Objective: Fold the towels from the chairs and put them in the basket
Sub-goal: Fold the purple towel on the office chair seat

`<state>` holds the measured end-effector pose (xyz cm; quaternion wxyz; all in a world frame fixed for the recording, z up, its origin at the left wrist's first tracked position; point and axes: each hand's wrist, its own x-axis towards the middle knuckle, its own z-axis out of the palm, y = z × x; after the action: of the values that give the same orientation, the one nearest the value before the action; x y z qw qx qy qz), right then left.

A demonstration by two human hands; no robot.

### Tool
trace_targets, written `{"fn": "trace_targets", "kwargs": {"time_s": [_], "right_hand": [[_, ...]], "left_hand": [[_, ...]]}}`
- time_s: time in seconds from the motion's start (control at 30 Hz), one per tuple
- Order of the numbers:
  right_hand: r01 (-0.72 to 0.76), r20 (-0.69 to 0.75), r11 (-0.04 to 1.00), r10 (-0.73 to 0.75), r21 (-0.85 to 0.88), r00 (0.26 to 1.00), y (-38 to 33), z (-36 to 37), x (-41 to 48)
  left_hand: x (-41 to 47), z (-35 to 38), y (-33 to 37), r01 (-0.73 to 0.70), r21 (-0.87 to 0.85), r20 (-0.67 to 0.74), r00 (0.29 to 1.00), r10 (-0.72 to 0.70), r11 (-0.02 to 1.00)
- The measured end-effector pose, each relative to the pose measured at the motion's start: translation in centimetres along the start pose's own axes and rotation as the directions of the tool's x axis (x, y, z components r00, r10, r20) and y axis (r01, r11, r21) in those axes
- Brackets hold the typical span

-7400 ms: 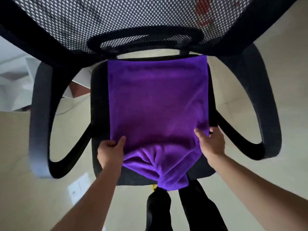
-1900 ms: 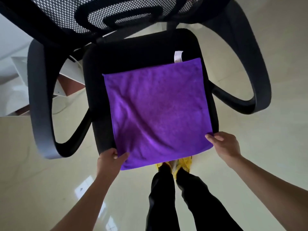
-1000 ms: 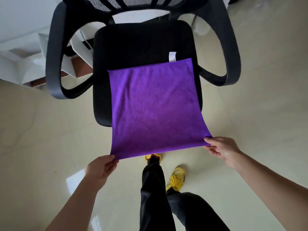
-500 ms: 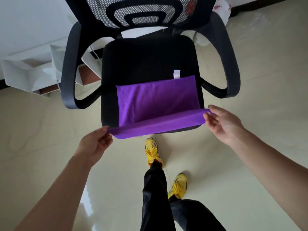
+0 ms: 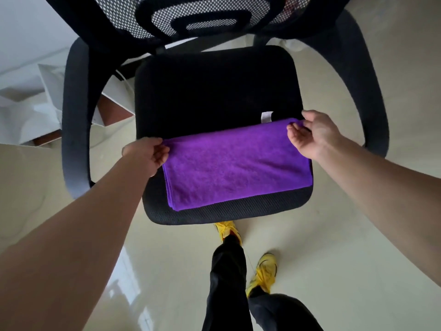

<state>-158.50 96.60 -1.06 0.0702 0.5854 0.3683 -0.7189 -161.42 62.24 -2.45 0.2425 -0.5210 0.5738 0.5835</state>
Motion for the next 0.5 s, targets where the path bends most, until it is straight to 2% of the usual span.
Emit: {"fn": "trace_targets", "kwargs": {"time_s": [0.07,0.13,0.2,0.23,0.27,0.3,0.33,0.4,0.43,0.5], "right_hand": [[-0.014,-0.022,1.000,0.014,-0.018,1.000,0.0,0.6,0.8],[0.030,-0.087,0.997,-0.037,-0.077,0.995,0.1,1.0,1.1],[0.194,-0.180,0.943,-0.247,-0.270,0.952,0.4,1.8,1.2],[0.289,-0.171,0.874,-0.377,-0.390,0.910,0.8,2.4,0.9],[0.358,-0.117,0.812,-0.456,-0.461,0.882,1.6,3.2,0.4],[0.385,-0.040,0.783,-0.462,-0.489,0.886,2.7,4.0,-0.3],[0.365,0.045,0.786,-0.397,-0.499,0.917,4.0,4.9,-1.1],[0.211,0.173,0.807,-0.137,-0.551,0.975,6.5,5.9,-2.1],[0.134,0.188,0.794,-0.025,-0.593,0.982,7.4,5.5,-2.2],[0.060,0.131,0.820,0.018,-0.569,0.991,7.4,4.1,-1.3]], "left_hand": [[0.9,0.5,0.4,0.002,-0.048,-0.009,1.000,-0.002,0.999],[1.3,1.1,0.6,-0.053,-0.094,-0.018,0.999,0.051,0.994],[1.0,1.9,0.8,-0.177,-0.010,-0.061,0.982,0.176,0.984],[0.5,2.5,0.7,-0.255,0.047,-0.087,0.962,0.258,0.966],[-0.2,3.2,0.5,-0.309,0.090,-0.089,0.944,0.317,0.947],[-1.0,3.9,-0.1,-0.336,0.127,-0.047,0.938,0.344,0.933],[-1.6,4.7,-0.9,-0.330,0.158,0.033,0.944,0.329,0.931],[-2.0,5.5,-2.8,-0.239,0.221,0.191,0.961,0.199,0.945],[-2.1,5.4,-3.8,-0.174,0.244,0.225,0.967,0.119,0.954],[-1.4,4.1,-4.8,-0.096,0.231,0.171,0.984,0.057,0.968]]}}
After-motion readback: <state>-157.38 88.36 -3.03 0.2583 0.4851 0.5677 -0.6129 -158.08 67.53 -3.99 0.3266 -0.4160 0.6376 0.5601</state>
